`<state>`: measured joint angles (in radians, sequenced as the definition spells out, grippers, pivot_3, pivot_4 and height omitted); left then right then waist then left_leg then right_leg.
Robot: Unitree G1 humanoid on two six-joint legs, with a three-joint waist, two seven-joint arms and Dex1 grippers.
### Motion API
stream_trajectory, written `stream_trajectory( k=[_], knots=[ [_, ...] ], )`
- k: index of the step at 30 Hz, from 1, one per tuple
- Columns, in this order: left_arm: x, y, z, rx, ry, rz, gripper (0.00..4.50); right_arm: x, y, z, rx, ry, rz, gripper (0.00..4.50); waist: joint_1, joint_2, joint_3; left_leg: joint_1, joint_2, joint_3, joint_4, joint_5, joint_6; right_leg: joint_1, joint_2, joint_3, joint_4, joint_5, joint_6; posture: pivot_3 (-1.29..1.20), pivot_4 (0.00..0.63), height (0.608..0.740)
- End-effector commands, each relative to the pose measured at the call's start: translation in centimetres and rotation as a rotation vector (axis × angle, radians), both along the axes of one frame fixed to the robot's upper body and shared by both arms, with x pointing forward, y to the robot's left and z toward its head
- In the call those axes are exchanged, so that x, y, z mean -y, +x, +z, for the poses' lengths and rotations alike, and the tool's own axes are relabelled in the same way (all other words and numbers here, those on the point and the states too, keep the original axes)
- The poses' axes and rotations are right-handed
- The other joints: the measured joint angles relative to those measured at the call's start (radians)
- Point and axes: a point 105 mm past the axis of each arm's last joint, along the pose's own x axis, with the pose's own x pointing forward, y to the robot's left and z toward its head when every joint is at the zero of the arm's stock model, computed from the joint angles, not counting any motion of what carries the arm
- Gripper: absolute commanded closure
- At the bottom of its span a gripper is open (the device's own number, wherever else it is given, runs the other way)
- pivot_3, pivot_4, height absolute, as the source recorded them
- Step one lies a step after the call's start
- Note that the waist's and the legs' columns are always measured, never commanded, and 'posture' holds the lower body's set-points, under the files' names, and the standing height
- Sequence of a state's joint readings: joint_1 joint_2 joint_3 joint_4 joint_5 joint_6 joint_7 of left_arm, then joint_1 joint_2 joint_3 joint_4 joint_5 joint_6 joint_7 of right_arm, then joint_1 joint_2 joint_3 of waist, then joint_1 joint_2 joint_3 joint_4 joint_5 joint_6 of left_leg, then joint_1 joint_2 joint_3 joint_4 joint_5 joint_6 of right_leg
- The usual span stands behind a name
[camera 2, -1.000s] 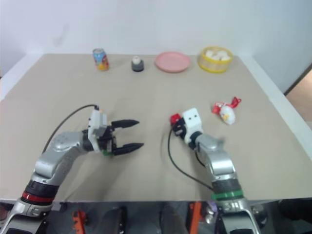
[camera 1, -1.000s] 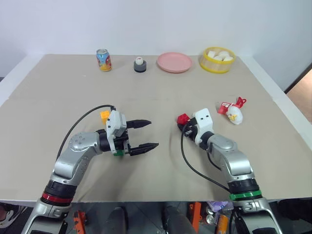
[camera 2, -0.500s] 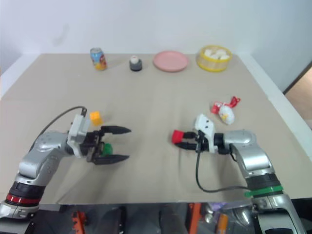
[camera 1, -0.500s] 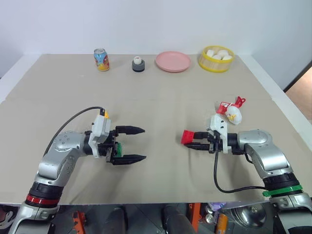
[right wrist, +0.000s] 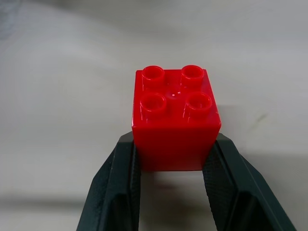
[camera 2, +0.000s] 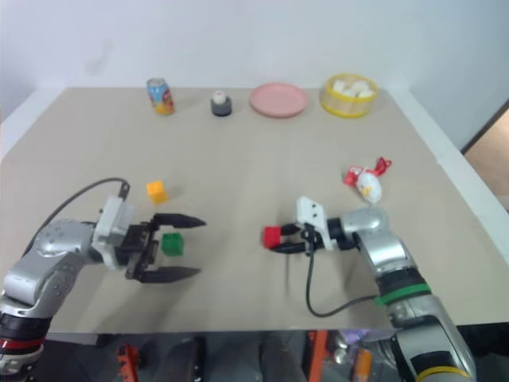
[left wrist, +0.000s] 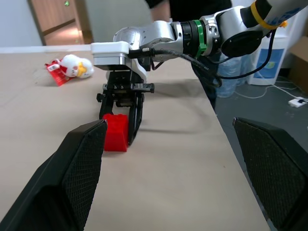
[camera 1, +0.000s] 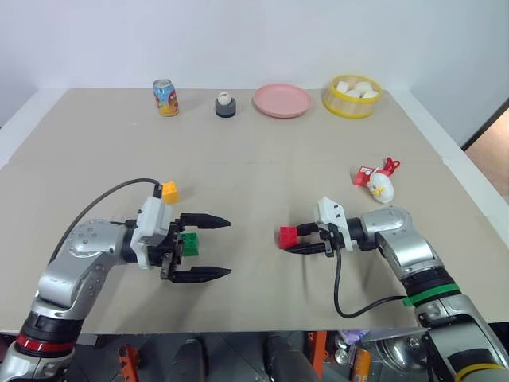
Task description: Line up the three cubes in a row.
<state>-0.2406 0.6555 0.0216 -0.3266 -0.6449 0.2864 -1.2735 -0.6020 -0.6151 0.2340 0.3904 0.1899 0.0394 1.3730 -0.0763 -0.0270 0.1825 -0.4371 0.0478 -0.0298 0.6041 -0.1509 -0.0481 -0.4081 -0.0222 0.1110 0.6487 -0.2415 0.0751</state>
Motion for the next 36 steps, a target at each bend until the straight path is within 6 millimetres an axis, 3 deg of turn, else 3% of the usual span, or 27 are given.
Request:
stream_trajectory(
  k=[1, 8, 27, 36],
  knots=[
    [-0.3, -0.6, 1.1, 0.033, -0.016, 0.016, 0.19, -0.3, 0.0, 0.7, 0.029, 0.004, 0.044, 3.28, 0.001, 0.0, 0.0, 0.0, 0.0, 0.0, 0.0, 0.0, 0.0, 0.0, 0.0, 0.0, 0.0, 0.0, 0.0, 0.0, 0.15, 0.74],
    [-0.6, -0.7, 1.1, 0.029, -0.016, 0.041, 0.19, -0.3, -1.2, 0.0, 0.006, -0.019, 0.102, 3.28, 0.001, 0.0, 0.0, 0.0, 0.0, 0.0, 0.0, 0.0, 0.0, 0.0, 0.0, 0.0, 0.0, 0.0, 0.0, 0.0, 0.15, 0.74],
    [-0.7, -0.5, 1.4, 0.027, -0.016, 0.061, 0.19, 2.5, 0.0, -0.6, -0.002, -0.051, -0.005, 3.28, 0.005, 0.0, 0.0, 0.0, 0.0, 0.0, 0.003, 0.0, 0.0, 0.002, -0.001, 0.0, 0.0, 0.001, 0.0, 0.0, 0.15, 0.74],
    [-0.7, -0.5, 1.3, 0.029, -0.015, 0.07, 0.19, 2.6, 0.4, -0.7, -0.003, -0.056, -0.009, 3.28, 0.011, 0.0, 0.0, 0.0, -0.001, 0.0, 0.007, 0.0, 0.0, 0.003, -0.001, 0.0, 0.0, 0.003, 0.001, 0.0, 0.15, 0.74]
  ],
)
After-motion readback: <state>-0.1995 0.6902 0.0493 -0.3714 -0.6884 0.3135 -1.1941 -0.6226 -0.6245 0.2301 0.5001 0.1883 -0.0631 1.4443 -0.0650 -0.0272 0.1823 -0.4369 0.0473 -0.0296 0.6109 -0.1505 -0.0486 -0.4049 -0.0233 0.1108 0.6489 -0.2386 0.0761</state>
